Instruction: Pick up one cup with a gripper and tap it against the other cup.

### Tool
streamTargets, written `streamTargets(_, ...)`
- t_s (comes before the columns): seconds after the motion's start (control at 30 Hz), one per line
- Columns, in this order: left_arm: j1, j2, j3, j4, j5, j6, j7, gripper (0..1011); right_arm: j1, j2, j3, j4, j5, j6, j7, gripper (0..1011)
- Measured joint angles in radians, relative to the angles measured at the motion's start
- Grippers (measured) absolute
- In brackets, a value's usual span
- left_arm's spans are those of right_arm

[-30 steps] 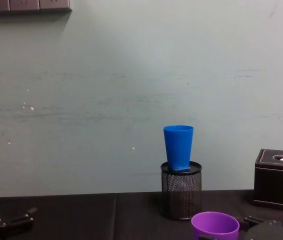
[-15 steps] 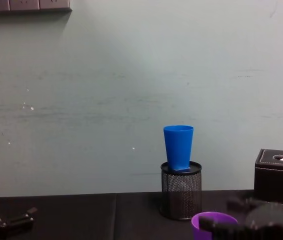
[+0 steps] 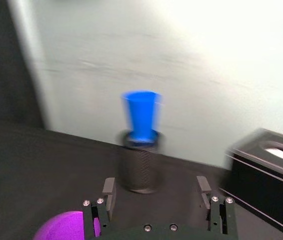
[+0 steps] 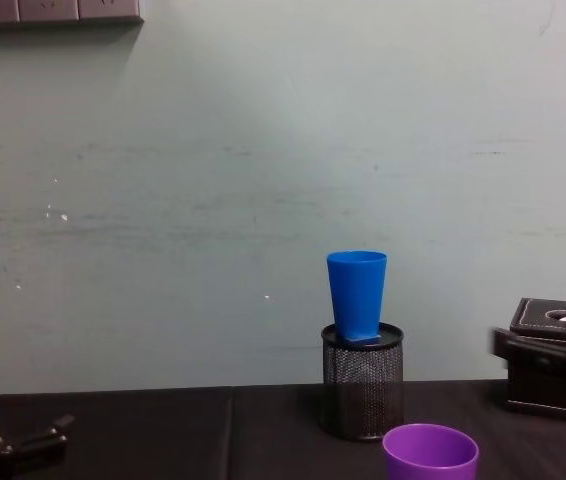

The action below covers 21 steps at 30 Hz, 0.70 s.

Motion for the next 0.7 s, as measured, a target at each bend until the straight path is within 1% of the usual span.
streamTargets(0.03,0.000,0.000,0.000,0.000,0.000,0.000,0.000,1005,-0.013,-0.015,0.016,-0.005,-0.019,0.022,-0.059,1000)
streamTargets(0.07,0.000,0.000,0.000,0.000,0.000,0.000,0.000,1004,-0.013,-0.015,0.016,-0.005,-0.019,0.022,-0.059,1000)
streamTargets(0.1,0.000,0.000,0.000,0.000,0.000,0.000,0.000,1005,-0.023,-0.031,0.027,-0.006,-0.039,0.046,-0.114,1000)
streamTargets(0.13,0.000,0.000,0.000,0.000,0.000,0.000,0.000,1004,-0.027,-0.039,0.033,-0.006,-0.047,0.057,-0.139,1000)
streamTargets(0.17,0.000,0.000,0.000,0.000,0.000,0.000,0.000,1005,-0.033,-0.056,0.046,-0.003,-0.060,0.083,-0.187,1000)
streamTargets(0.23,0.000,0.000,0.000,0.000,0.000,0.000,0.000,1004,-0.039,-0.079,0.062,0.009,-0.070,0.112,-0.239,1000)
streamTargets(0.27,0.000,0.000,0.000,0.000,0.000,0.000,0.000,1005,-0.040,-0.086,0.067,0.015,-0.072,0.123,-0.254,1000)
streamTargets(0.4,0.000,0.000,0.000,0.000,0.000,0.000,0.000,1005,-0.033,-0.102,0.081,0.046,-0.073,0.150,-0.267,1000)
streamTargets(0.47,0.000,0.000,0.000,0.000,0.000,0.000,0.000,1004,-0.021,-0.105,0.081,0.071,-0.070,0.154,-0.245,1000)
streamTargets(0.7,0.000,0.000,0.000,0.000,0.000,0.000,0.000,1004,-0.024,-0.105,0.081,0.064,-0.070,0.154,-0.248,1000)
